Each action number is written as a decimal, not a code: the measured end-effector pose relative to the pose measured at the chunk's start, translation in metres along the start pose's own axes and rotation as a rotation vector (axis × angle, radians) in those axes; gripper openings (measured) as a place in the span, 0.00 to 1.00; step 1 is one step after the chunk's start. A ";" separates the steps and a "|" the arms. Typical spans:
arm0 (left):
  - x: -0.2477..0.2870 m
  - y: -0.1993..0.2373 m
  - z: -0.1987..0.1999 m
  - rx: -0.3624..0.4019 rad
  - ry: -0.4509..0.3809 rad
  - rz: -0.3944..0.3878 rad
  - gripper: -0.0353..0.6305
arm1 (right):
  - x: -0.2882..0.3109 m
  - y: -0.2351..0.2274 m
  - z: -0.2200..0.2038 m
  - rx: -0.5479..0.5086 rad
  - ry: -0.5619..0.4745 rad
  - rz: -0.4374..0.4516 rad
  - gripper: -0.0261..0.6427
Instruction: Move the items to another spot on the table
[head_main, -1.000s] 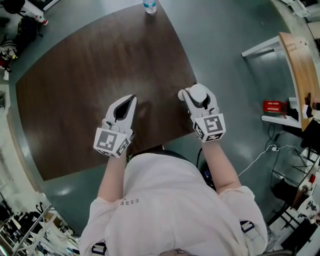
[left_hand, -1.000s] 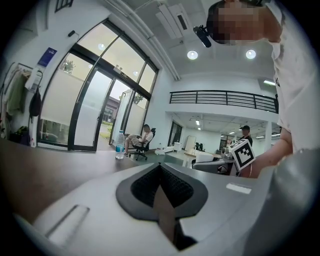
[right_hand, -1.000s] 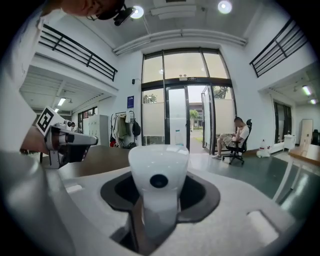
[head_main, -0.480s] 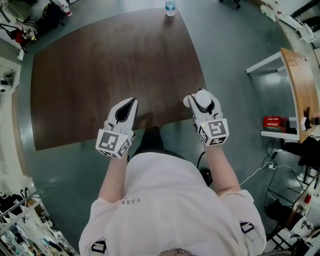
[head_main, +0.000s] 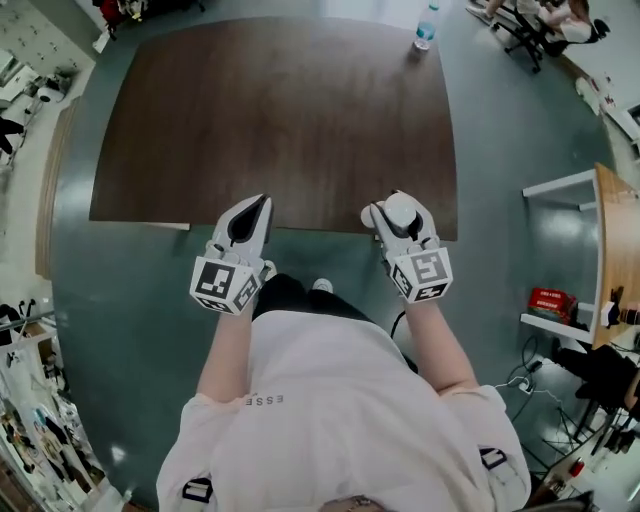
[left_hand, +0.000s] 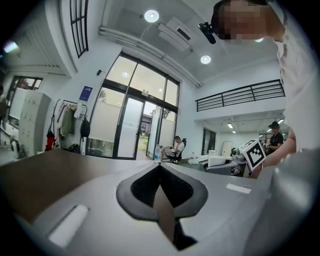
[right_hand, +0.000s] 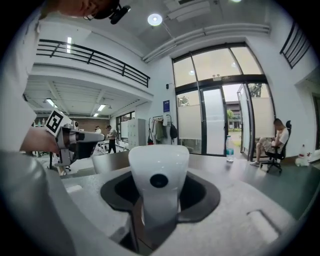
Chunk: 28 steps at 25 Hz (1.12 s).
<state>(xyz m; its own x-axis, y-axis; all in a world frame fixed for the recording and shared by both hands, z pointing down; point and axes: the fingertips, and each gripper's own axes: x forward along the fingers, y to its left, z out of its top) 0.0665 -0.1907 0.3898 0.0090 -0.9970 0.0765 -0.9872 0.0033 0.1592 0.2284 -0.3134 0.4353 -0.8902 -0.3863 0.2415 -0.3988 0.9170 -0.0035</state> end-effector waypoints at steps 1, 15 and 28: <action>-0.009 0.009 0.001 -0.001 -0.006 0.025 0.07 | 0.009 0.011 0.002 -0.006 0.002 0.029 0.31; -0.196 0.193 0.018 -0.030 -0.083 0.370 0.07 | 0.151 0.209 0.040 -0.114 0.024 0.312 0.31; -0.338 0.360 0.047 -0.011 -0.094 0.473 0.07 | 0.283 0.411 0.080 -0.126 -0.001 0.435 0.31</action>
<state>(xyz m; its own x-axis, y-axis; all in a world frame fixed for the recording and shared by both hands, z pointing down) -0.2998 0.1434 0.3750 -0.4558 -0.8885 0.0538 -0.8777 0.4587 0.1391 -0.2045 -0.0538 0.4247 -0.9695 0.0379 0.2423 0.0425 0.9990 0.0135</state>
